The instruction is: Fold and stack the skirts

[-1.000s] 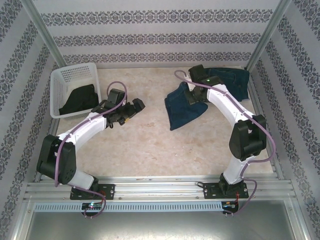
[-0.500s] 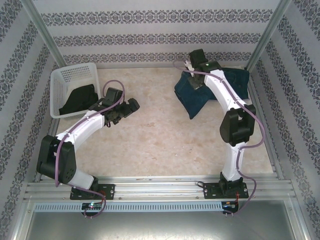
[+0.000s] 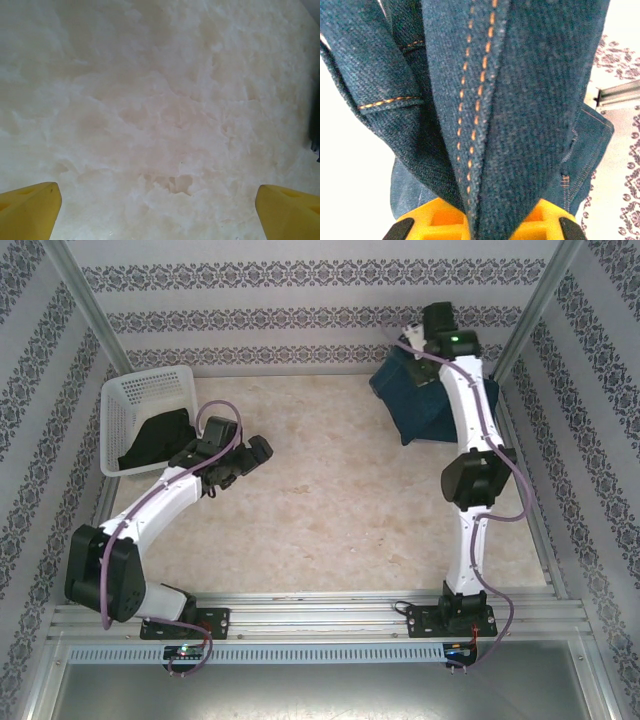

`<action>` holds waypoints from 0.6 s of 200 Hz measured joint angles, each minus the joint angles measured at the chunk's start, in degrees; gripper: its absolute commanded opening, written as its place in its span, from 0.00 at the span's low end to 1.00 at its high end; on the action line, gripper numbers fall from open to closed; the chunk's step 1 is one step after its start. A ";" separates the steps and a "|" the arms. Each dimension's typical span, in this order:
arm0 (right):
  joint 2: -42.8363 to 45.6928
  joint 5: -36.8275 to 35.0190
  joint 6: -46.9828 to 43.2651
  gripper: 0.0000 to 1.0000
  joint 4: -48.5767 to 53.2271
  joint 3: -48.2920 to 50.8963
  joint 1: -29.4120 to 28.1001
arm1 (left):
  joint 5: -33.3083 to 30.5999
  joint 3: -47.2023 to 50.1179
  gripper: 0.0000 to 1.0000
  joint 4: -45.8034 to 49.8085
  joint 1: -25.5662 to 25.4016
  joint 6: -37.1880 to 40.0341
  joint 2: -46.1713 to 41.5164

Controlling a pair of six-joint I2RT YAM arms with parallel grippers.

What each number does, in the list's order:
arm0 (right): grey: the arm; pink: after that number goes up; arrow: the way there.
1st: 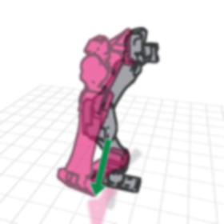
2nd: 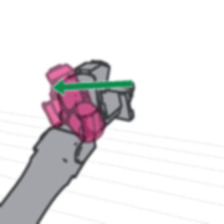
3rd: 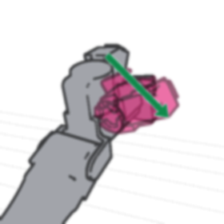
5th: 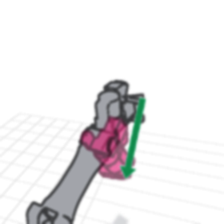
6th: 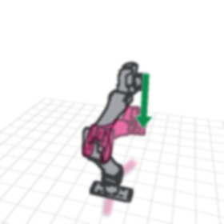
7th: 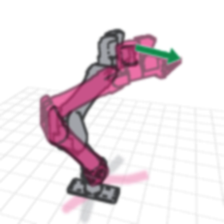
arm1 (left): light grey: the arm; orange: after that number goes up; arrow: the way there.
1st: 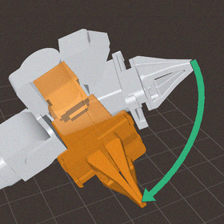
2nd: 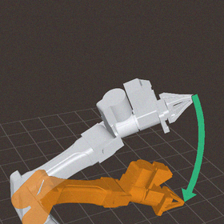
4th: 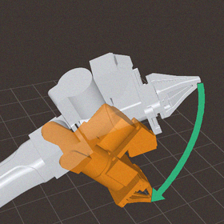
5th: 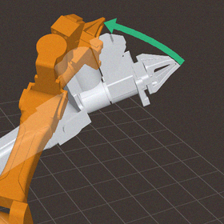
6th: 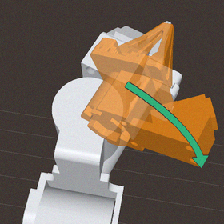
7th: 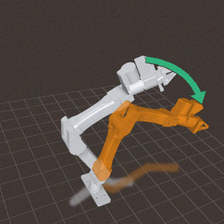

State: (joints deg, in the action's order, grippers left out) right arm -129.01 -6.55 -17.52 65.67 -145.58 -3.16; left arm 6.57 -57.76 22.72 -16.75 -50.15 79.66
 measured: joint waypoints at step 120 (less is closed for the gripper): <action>-11.41 16.22 9.20 0.00 -2.80 -1.73 19.17 | -0.09 0.96 1.00 1.09 0.00 -3.26 -3.26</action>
State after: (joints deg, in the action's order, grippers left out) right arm -140.42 9.67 -8.32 62.87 -147.30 16.01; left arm 6.48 -56.80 23.81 -16.75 -53.41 76.40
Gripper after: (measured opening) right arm 0.075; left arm 0.999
